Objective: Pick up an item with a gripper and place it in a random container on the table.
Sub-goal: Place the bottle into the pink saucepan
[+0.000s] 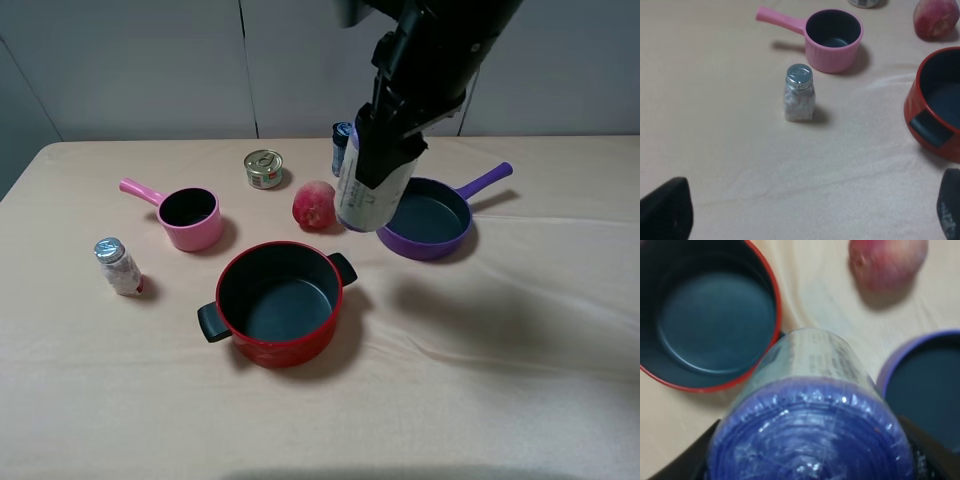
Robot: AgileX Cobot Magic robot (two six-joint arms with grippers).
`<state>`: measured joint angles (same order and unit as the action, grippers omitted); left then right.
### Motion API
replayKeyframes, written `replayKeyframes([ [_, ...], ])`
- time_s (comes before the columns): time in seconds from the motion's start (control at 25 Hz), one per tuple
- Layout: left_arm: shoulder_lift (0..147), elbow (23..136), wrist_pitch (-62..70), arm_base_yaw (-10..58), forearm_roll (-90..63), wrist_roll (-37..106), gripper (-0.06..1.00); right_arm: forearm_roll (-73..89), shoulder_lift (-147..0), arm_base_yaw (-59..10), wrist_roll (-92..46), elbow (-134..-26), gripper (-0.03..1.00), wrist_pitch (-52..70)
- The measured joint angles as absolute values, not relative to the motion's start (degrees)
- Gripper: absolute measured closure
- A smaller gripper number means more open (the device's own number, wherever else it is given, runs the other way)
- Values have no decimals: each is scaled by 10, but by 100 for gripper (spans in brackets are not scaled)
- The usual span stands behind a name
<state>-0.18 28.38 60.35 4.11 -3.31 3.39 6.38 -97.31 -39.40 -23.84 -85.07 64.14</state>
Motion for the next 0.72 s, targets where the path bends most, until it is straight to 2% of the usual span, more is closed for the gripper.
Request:
replayKeyframes([
  [0.28,-2,284,604,41,-33,34,-5,64,-1053,-428,-249,-969,51,696],
  [0.72,-2,284,604,41,-33,34,-5,79,-1167,-453,-274,-1136,51,704],
])
